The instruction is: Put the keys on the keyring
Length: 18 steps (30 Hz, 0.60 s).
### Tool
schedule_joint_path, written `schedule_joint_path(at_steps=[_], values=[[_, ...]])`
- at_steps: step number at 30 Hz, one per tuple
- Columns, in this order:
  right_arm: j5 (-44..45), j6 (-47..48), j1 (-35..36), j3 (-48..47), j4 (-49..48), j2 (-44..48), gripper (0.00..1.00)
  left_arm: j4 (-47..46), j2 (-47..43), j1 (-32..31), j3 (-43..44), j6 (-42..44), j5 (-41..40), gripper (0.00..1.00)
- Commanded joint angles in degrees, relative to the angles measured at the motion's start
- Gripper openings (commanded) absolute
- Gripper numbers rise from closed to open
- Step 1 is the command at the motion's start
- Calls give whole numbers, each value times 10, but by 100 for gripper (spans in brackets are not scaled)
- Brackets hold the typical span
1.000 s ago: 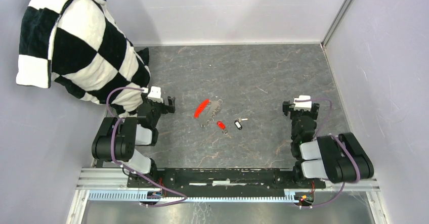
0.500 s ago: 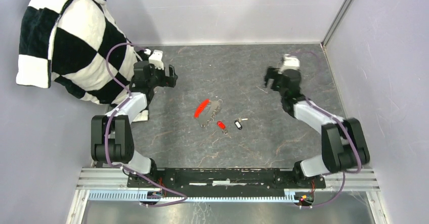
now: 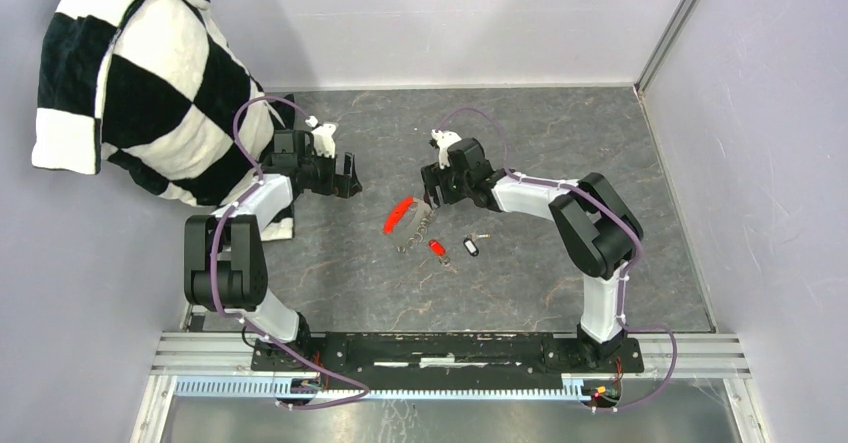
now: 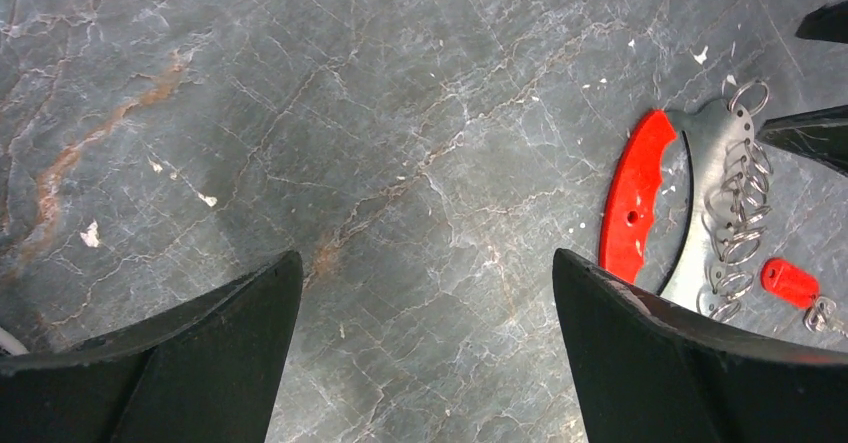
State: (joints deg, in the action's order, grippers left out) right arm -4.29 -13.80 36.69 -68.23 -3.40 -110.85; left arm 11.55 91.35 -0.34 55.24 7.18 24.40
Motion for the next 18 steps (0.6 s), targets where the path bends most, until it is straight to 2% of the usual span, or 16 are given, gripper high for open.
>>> schedule_joint_path(at_steps=[1,10,18], values=[[-37,3,-3,-27,18,-19,76,34,-4,-2,22,39,29,100],[-61,12,0,-22,18,-42,54,62,-4,-11,36,50,33,100],[-90,24,0,-28,-2,-47,19,86,-18,-23,46,67,31,99]])
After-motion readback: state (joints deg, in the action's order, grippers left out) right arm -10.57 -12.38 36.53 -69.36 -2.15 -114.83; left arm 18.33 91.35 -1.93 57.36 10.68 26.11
